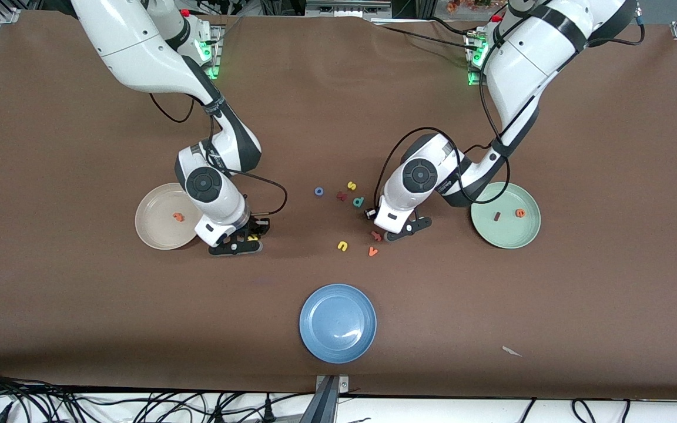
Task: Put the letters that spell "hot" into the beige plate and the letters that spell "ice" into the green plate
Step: 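Place the c on the green plate while the right gripper places the yellow letter, then reach the right gripper toward the letters while the left gripper releases the c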
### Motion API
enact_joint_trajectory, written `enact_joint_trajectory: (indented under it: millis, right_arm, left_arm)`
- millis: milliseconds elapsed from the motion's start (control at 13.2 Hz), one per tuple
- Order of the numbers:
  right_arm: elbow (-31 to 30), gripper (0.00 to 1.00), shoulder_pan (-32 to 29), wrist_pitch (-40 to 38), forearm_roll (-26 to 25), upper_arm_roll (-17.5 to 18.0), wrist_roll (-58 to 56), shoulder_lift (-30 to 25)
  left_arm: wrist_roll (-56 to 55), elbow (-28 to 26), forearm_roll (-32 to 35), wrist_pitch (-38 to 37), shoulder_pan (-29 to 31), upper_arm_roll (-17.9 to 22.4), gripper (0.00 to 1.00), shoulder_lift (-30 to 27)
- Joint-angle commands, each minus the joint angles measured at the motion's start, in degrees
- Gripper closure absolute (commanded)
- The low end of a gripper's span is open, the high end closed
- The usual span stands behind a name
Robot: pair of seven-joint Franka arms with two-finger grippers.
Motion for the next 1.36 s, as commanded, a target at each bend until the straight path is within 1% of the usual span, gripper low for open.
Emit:
enact_joint_trajectory:
  millis: [0, 76, 152, 303, 455, 606, 758, 909, 985, 1137, 1213, 1288]
  right_arm:
    - [-0.65, 0.8, -4.06, -8.35, -0.87, 0.27, -5.36, -6.07]
    - [-0.83, 0.79, -6.16, -10.81, -0.87, 0.27, -9.65, -7.57]
    - [-1.09, 0.78, -8.62, -13.45, -0.87, 0.27, -14.22, -9.06]
    - [-3.19, 0.77, -13.2, -16.19, -0.78, 0.27, -22.23, -12.13]
    - [-7.57, 0.76, -14.71, -16.2, -0.43, 0.27, -23.93, -15.39]
    - [-11.36, 0.7, -14.8, -14.97, 1.14, 0.27, -23.06, -17.41]
    - [-14.52, 0.66, -14.8, -14.0, 5.09, 0.35, -22.61, -19.52]
    - [-16.38, 0.58, -14.8, -14.09, 5.46, 0.35, -22.35, -21.28]
    - [-16.56, 0.57, -14.8, -14.09, 5.46, 0.35, -22.35, -21.47]
    - [-16.56, 0.57, -14.8, -13.91, 5.37, 0.35, -22.7, -21.47]
    - [-16.47, 0.55, -14.8, -13.82, 5.37, 0.35, -22.7, -21.47]
    - [-16.47, 0.51, -14.8, -13.82, 5.37, 0.44, -22.44, -21.47]
  left_arm:
    - [-0.22, 1.92, 1.07, -0.53, -0.89, 0.96, 0.96, 0.43]
    - [-0.13, 2.02, 1.07, -0.62, -0.45, 0.96, 0.99, -0.18]
    - [0.13, 2.02, 1.16, -1.67, -0.01, 0.96, 1.0, -1.41]
    - [2.74, 2.11, 2.73, -6.57, 1.47, 0.7, 1.0, -4.39]
    - [10.64, 2.19, 2.31, -14.21, 4.54, 0.43, 1.0, -8.43]
    - [20.03, 2.19, 1.86, -21.68, 8.15, 0.25, 1.0, -11.52]
    - [30.49, 2.11, 1.77, -26.7, 12.71, 0.25, 1.0, -12.93]
    - [39.9, 1.76, 1.77, -28.74, 17.19, 0.43, 1.0, -13.11]
    - [43.69, 1.32, 1.86, -28.75, 19.39, 0.26, 1.0, -13.11]
    - [48.63, 0.61, 1.86, -28.66, 22.04, 0.43, 1.0, -12.41]
    - [49.95, 0.09, 1.95, -28.66, 23.27, 0.43, 1.0, -11.28]
    - [51.71, -0.44, 2.04, -28.48, 24.41, 0.43, 1.0, -10.57]
